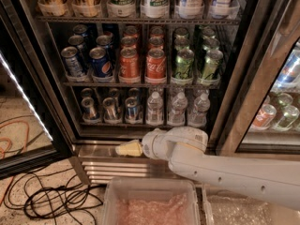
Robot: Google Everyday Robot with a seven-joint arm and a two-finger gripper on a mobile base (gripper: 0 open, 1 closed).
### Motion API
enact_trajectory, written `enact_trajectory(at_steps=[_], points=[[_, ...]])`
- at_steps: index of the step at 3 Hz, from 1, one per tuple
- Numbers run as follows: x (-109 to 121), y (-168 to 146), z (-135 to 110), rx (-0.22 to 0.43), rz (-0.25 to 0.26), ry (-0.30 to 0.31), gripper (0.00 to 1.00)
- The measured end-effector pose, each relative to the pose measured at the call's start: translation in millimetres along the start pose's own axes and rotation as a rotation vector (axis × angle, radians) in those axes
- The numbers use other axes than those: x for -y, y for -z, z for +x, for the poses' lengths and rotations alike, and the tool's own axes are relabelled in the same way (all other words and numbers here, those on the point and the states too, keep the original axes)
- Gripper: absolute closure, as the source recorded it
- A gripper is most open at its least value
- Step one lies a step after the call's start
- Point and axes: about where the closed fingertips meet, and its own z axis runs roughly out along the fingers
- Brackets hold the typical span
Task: Pick redbull can from bottom shelf of fridge
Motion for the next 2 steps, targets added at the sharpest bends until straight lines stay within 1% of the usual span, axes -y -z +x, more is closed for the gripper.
enact_trajectory(at_steps=[1, 2], points=[[1.0, -3.6, -3.6, 0.017, 0.013, -0.001, 0.0], [8.0, -20.9, -5.9, 0.057, 0.039, -0.113, 0.0]])
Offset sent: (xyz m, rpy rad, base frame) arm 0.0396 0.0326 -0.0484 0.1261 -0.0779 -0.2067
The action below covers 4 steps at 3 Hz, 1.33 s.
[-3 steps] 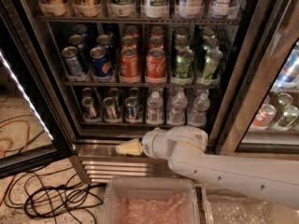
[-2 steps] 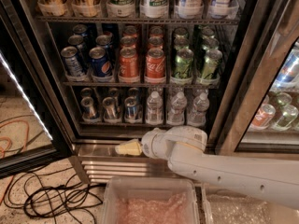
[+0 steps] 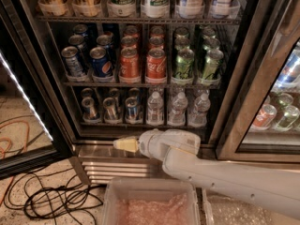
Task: Pick redbull can from bottom shelf of fridge
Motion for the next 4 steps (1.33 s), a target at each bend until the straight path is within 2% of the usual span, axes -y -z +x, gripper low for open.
enact_trajectory(at_steps=[1, 2, 3, 4], points=[[-0.8, -25.3, 8.5, 0.025, 0.026, -0.053, 0.0], [-0.1, -45.6, 11.5, 0.056, 0.048, -0.022, 0.0], [1.1, -46.3, 10.8, 0.063, 0.053, 0.01, 0.0], [-1.7, -47.9, 6.9, 0.097, 0.04, 0.004, 0.0]])
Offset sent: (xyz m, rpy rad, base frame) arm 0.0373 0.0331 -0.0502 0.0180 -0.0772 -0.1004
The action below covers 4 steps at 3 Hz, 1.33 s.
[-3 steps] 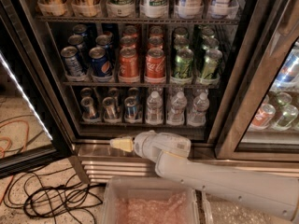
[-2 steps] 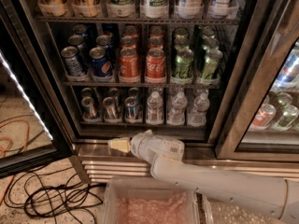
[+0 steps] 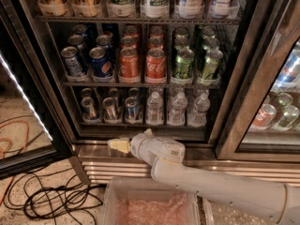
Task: Pick redbull can from bottom shelf of fridge
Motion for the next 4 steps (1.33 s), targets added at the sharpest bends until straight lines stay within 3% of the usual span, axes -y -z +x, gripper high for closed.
enact_trajectory(at_steps=[2, 4], points=[[10.2, -6.2, -31.5, 0.151, 0.047, 0.019, 0.0], [17.3, -12.2, -51.7, 0.231, 0.096, 0.066, 0.19]])
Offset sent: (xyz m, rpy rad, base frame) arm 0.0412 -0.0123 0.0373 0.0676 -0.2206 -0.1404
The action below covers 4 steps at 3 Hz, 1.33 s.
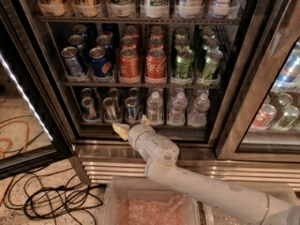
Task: Pick redbull can from bottom shelf of fridge
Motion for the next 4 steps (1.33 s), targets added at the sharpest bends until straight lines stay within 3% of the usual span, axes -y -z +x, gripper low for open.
enact_trajectory(at_steps=[2, 3, 4], points=[[-1.7, -8.9, 1.7, 0.003, 0.01, 0.022, 0.25], [7.2, -19.1, 1.5, 0.001, 0.038, 0.041, 0.34], [17.1, -46.8, -7.0, 0.028, 0.069, 0.064, 0.34]])
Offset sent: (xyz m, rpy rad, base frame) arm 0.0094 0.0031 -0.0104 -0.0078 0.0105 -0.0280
